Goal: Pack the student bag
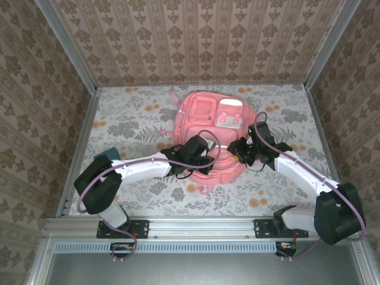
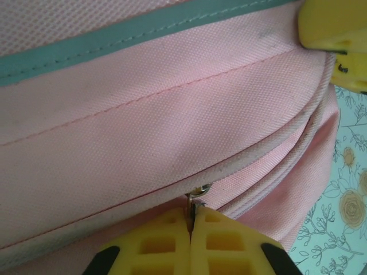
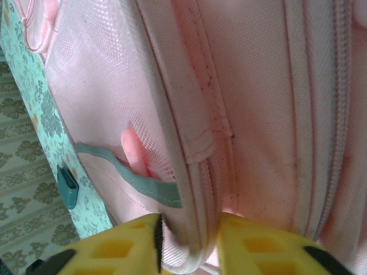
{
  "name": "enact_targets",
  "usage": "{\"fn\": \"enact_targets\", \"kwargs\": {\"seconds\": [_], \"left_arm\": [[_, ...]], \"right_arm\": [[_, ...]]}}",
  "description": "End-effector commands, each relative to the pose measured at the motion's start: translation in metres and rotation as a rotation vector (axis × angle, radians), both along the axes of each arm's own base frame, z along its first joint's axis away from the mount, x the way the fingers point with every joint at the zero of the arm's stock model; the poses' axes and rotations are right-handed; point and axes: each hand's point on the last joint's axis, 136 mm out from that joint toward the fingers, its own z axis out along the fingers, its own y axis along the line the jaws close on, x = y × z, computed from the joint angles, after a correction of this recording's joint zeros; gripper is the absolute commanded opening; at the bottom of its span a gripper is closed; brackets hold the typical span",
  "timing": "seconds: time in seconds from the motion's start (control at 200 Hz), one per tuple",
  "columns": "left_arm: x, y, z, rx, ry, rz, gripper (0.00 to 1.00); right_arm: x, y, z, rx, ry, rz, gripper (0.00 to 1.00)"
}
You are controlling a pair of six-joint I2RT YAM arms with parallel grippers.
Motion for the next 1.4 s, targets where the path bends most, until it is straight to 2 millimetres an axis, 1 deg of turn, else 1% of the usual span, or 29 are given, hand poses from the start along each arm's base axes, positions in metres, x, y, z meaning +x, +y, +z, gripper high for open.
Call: {"fn": "enact_targets", "kwargs": {"seconds": [0.0, 0.03, 0.095, 0.27, 0.335, 0.415, 0.45, 0.56, 0.62, 0.695, 0.785, 0.88, 0.985, 1.035, 1.11, 1.195, 1.395], "left_arm": [[0.009, 0.015, 0.012, 0.042, -0.058, 0.030, 0.00], [0.010, 0.019, 0.013, 0.050, -0.066, 0.040, 0.00], [0.014, 0.029, 0.014, 0.064, -0.078, 0.067, 0.00], [0.030, 0.066, 0.010, 0.104, -0.080, 0.167, 0.00], [0.037, 0.077, 0.010, 0.107, -0.071, 0.194, 0.00], [0.044, 0.082, 0.011, 0.091, -0.063, 0.201, 0.00], [0.044, 0.079, 0.014, 0.073, -0.063, 0.186, 0.00], [0.039, 0.060, 0.028, -0.006, -0.070, 0.110, 0.00], [0.034, 0.047, 0.038, -0.043, -0.083, 0.065, 0.00], [0.026, 0.033, 0.048, -0.069, -0.103, 0.014, 0.00], [0.016, 0.015, 0.062, -0.117, -0.115, -0.036, 0.00], [0.007, -0.003, 0.073, -0.164, -0.122, -0.080, 0.00], [0.002, -0.020, 0.079, -0.190, -0.121, -0.112, 0.00], [-0.001, -0.027, 0.079, -0.194, -0.114, -0.125, 0.00], [-0.003, -0.034, 0.078, -0.190, -0.111, -0.140, 0.00], [-0.003, -0.038, 0.077, -0.188, -0.109, -0.146, 0.00], [-0.002, -0.033, 0.073, -0.162, -0.113, -0.136, 0.00]], "right_arm": [[0.005, -0.010, 0.003, -0.066, -0.031, -0.023, 0.19], [0.006, -0.013, 0.003, -0.087, -0.037, -0.025, 0.15], [0.010, -0.021, 0.006, -0.136, -0.060, -0.031, 0.13], [0.022, -0.040, 0.013, -0.206, -0.091, -0.050, 0.12], [0.026, -0.042, 0.014, -0.206, -0.099, -0.042, 0.11], [0.028, -0.041, 0.016, -0.197, -0.103, -0.026, 0.11], [0.028, -0.039, 0.018, -0.187, -0.104, -0.019, 0.14], [0.023, -0.034, 0.025, -0.146, -0.109, -0.007, 0.39], [0.016, -0.035, 0.027, -0.133, -0.105, -0.019, 0.49], [0.005, -0.037, 0.031, -0.109, -0.103, -0.047, 0.55], [-0.009, -0.037, 0.034, -0.068, -0.093, -0.078, 0.56], [-0.021, -0.032, 0.034, -0.017, -0.072, -0.102, 0.57], [-0.030, -0.022, 0.029, 0.036, -0.041, -0.124, 0.57], [-0.033, -0.017, 0.027, 0.054, -0.027, -0.132, 0.57], [-0.032, -0.013, 0.023, 0.073, -0.019, -0.146, 0.58], [-0.029, -0.009, 0.021, 0.095, -0.017, -0.158, 0.58], [-0.014, -0.007, 0.022, 0.101, -0.043, -0.181, 0.56]]}}
